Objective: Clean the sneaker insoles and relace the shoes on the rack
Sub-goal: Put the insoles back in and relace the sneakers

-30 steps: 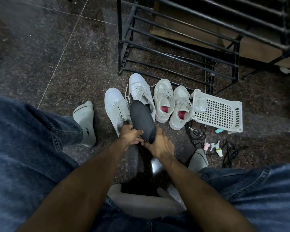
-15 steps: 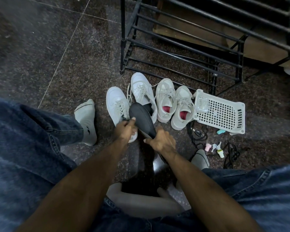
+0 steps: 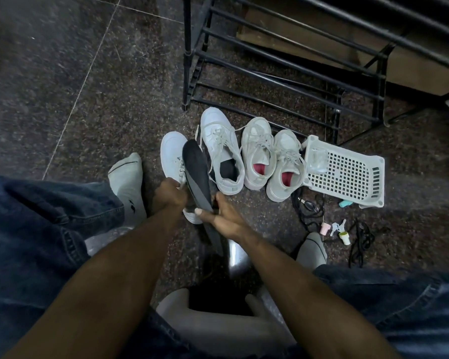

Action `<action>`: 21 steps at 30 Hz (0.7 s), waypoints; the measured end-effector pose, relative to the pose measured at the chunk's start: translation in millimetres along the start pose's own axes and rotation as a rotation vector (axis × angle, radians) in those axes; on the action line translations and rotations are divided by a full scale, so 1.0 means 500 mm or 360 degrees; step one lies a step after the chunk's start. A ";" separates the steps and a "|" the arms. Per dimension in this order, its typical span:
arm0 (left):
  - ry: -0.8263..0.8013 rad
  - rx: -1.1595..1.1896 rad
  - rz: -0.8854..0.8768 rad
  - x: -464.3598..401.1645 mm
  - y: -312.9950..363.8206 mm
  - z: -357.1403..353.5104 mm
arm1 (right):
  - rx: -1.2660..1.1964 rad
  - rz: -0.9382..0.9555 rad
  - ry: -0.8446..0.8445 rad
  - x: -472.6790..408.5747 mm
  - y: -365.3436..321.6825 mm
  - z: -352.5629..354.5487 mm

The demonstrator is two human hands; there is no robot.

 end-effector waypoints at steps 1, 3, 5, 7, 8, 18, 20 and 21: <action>0.0023 -0.0047 -0.0043 -0.005 0.004 0.002 | 0.0009 -0.0012 -0.0039 -0.008 -0.002 -0.011; 0.0066 -0.0125 -0.0112 -0.009 0.012 0.004 | -0.0009 -0.0018 -0.0087 -0.022 -0.004 -0.028; 0.0114 -0.0208 -0.0158 -0.009 0.016 0.007 | -0.0001 -0.0040 -0.0107 -0.036 0.016 -0.035; 0.0130 -0.0234 -0.0215 -0.010 0.018 0.010 | 0.0036 -0.0059 -0.0128 -0.036 0.021 -0.028; 0.0128 -0.0223 -0.0239 -0.013 0.012 0.011 | 0.0047 -0.0068 -0.0121 -0.033 0.020 -0.022; 0.0269 -0.0277 -0.0836 0.026 -0.013 0.012 | -0.0117 -0.0102 0.0025 0.025 0.064 0.009; 0.0315 -0.0568 -0.0945 0.045 0.005 -0.002 | -0.0185 -0.0079 0.0039 0.018 0.049 0.016; 0.0321 -0.0663 -0.0951 0.049 0.011 -0.009 | -0.0205 -0.0079 0.0026 0.015 0.042 0.019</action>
Point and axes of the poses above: each hand's wrist, its own x-axis away from the middle knuckle, its own z-axis out of the back of the hand, y = z × x, the point moved 9 cm from there along -x, towards the middle knuckle, and after that the axes turned 14 degrees about z, right-handed, at the moved point
